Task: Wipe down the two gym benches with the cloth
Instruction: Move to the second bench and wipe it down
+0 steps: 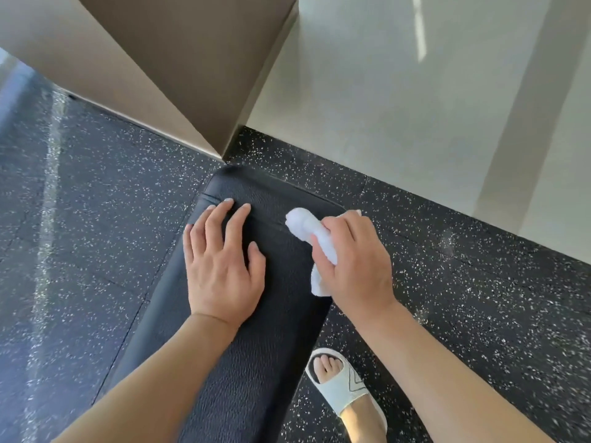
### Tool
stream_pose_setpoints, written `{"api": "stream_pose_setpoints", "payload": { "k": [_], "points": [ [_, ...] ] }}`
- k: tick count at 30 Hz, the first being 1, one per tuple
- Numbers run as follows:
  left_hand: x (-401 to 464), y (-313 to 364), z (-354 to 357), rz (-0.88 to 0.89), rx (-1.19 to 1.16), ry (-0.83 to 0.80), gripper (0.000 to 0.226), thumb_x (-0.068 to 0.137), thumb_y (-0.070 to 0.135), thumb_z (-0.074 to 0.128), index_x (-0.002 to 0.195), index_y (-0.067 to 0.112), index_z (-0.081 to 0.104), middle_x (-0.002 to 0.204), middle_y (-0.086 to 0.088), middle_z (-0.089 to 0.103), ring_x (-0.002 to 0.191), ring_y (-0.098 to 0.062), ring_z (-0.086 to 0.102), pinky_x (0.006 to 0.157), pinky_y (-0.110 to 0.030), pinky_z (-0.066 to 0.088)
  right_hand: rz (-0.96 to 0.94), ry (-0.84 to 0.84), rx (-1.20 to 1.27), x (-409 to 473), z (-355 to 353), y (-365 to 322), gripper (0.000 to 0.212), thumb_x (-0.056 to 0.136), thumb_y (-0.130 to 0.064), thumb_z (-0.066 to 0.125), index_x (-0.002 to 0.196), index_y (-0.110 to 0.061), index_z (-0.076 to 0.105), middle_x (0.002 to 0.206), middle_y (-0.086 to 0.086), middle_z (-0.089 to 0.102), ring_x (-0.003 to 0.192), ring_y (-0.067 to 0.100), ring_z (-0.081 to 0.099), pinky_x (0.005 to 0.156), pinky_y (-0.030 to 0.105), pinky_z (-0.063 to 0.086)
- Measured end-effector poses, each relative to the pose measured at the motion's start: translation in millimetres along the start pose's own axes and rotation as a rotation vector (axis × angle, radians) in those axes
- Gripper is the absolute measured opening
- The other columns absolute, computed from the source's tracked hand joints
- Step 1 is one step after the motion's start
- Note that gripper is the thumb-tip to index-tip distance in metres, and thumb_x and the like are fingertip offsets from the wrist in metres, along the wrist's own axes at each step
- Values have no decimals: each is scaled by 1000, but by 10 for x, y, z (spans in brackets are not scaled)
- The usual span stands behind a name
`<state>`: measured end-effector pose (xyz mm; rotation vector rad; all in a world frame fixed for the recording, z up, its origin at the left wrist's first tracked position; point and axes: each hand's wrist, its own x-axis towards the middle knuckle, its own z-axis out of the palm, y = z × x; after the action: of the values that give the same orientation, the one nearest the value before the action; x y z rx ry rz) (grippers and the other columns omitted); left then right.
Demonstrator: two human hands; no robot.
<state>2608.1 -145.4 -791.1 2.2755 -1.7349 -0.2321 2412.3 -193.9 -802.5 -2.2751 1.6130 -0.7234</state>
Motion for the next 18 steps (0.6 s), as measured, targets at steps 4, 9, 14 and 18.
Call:
{"api": "stream_pose_setpoints", "payload": {
  "k": [4, 9, 14, 18],
  "points": [
    [-3, -20, 51, -2, 14, -10, 59, 94, 34, 48, 152, 22, 49, 160, -5, 41, 146, -36, 37, 122, -61, 28, 38, -49, -20, 414, 90, -42, 18, 95, -31, 60, 96, -14, 62, 91, 0, 55, 79, 23, 49, 61, 34, 42],
    [-1, -47, 74, 10, 46, -25, 61, 91, 32, 47, 149, 15, 52, 159, -12, 43, 144, -41, 41, 117, -67, 32, -29, -272, 132, 1147, 420, -380, 21, 100, -38, 57, 103, -17, 60, 99, -2, 60, 86, 24, 56, 65, 38, 48],
    [1, -72, 120, 27, 84, 0, 65, 87, 32, 48, 150, 17, 48, 157, -13, 44, 144, -41, 42, 119, -67, 31, 35, -728, 423, 1891, 861, -620, 28, 103, -42, 57, 100, -15, 61, 99, -1, 66, 92, 23, 61, 80, 41, 50],
    [20, -96, 147, 49, 97, 12, 67, 86, 34, 48, 152, 19, 48, 159, -10, 44, 146, -37, 41, 119, -65, 31, 135, -842, 707, 1935, 809, -386, 28, 99, -46, 67, 101, -17, 65, 93, -2, 70, 88, 18, 65, 82, 39, 52]
  ]
}}
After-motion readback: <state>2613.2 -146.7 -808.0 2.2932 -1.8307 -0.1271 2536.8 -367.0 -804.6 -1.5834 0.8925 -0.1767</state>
